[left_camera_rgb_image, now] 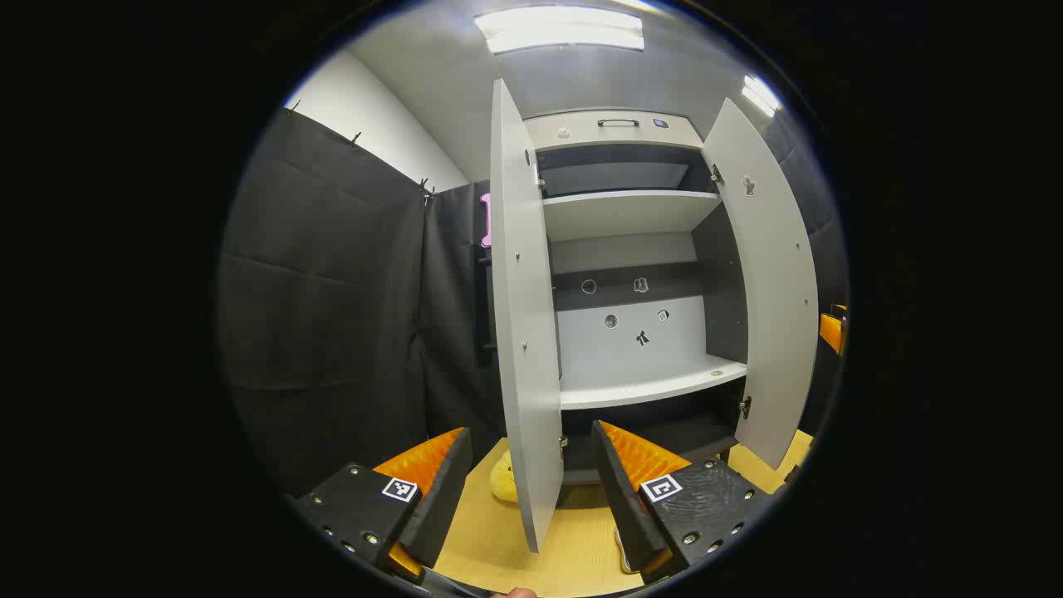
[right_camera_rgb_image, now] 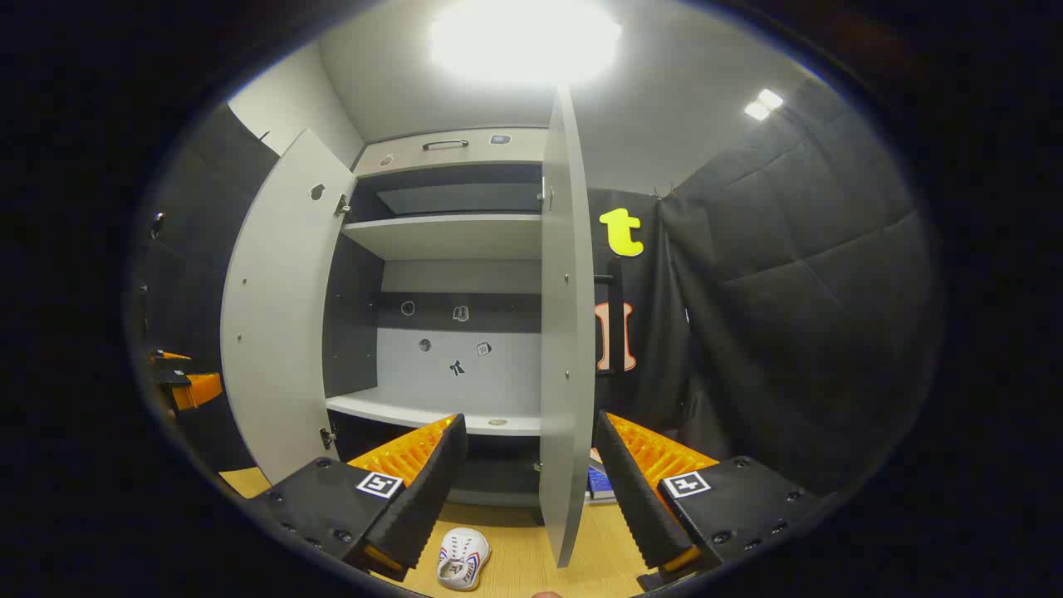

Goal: Grab one shoe with the right hand and put it into the shoe cabinet, grab the other shoe with the left hand and put it into the shoe cabinet; then close the right door with the right hand and the left door with the left hand.

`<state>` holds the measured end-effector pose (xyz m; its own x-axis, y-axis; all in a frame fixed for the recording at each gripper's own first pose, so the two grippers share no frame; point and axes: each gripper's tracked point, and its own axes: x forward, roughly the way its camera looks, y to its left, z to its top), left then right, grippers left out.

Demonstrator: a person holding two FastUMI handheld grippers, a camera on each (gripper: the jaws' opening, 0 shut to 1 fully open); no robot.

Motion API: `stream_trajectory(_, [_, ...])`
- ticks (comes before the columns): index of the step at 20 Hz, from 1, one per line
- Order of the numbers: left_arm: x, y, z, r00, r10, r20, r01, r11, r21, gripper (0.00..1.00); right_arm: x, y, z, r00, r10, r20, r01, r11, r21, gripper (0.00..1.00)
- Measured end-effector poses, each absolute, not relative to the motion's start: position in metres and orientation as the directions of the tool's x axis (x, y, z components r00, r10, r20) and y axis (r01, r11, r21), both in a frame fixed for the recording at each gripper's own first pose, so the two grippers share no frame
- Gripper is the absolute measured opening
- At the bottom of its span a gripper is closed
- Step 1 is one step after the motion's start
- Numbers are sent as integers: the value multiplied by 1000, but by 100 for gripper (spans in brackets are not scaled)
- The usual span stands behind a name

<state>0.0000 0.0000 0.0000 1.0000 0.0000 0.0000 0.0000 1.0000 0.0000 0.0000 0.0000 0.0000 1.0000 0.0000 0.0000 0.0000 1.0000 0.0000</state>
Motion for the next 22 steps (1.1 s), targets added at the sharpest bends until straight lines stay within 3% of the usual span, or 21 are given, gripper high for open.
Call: stream_trajectory(22, [-8, -3, 2, 1000, 12, 22, -12, 1000, 4, 78, 6, 5, -5, 999, 35, -38, -35, 999, -3, 96])
